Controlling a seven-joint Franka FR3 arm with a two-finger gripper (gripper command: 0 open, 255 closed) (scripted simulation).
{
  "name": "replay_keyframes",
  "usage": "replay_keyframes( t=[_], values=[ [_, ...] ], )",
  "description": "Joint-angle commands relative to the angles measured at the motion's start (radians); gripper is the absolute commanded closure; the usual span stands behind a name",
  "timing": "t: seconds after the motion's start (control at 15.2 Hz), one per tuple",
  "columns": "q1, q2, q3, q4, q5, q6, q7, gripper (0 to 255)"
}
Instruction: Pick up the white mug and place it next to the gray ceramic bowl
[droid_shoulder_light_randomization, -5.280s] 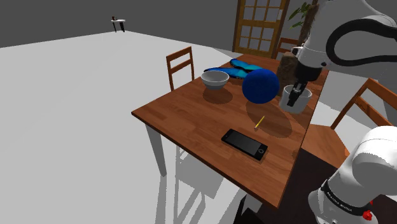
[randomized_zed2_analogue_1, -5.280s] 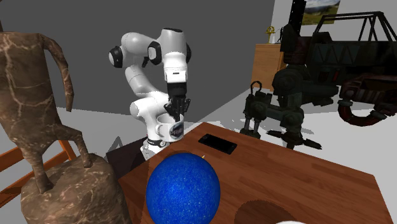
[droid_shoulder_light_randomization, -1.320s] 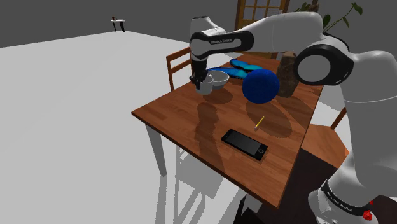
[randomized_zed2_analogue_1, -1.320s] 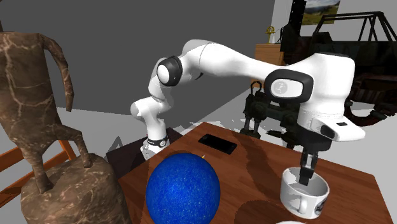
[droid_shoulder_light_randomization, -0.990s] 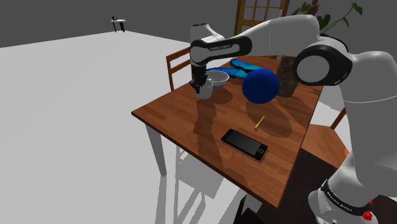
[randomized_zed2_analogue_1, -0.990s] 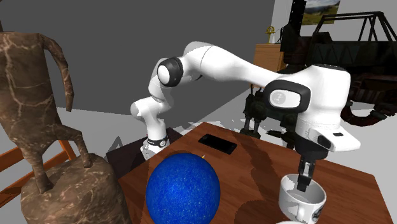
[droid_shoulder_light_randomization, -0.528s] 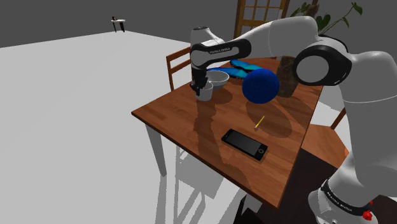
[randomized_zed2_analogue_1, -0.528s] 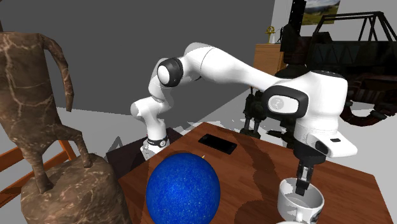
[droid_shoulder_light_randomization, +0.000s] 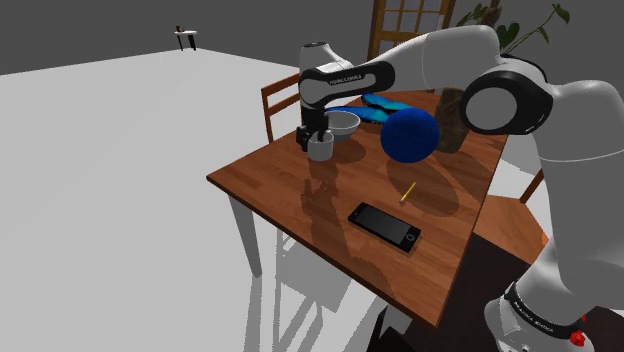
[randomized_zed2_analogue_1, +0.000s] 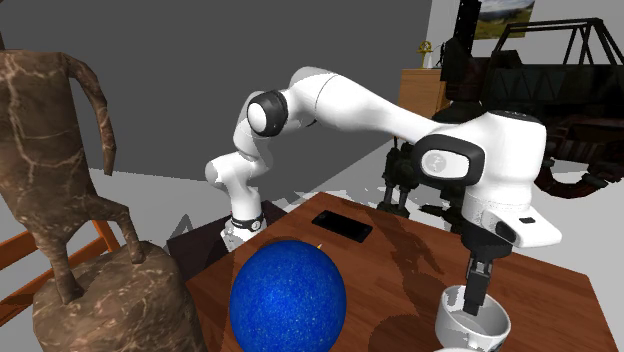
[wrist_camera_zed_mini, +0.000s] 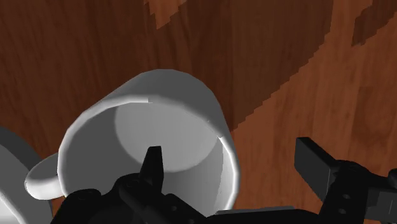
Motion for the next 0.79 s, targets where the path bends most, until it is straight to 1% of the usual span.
replay_keyframes(
  t=[0.0,0.26,0.73],
  values=[
    [0.0,0.0,0.0,0.0,0.0,0.0,0.0,0],
    [0.004,-0.025,0.002,0.087,0.002,-0.112,-0.002,0],
    [0.004,-0.025,0.002,0.087,0.002,-0.112,-0.002,0]
  ],
)
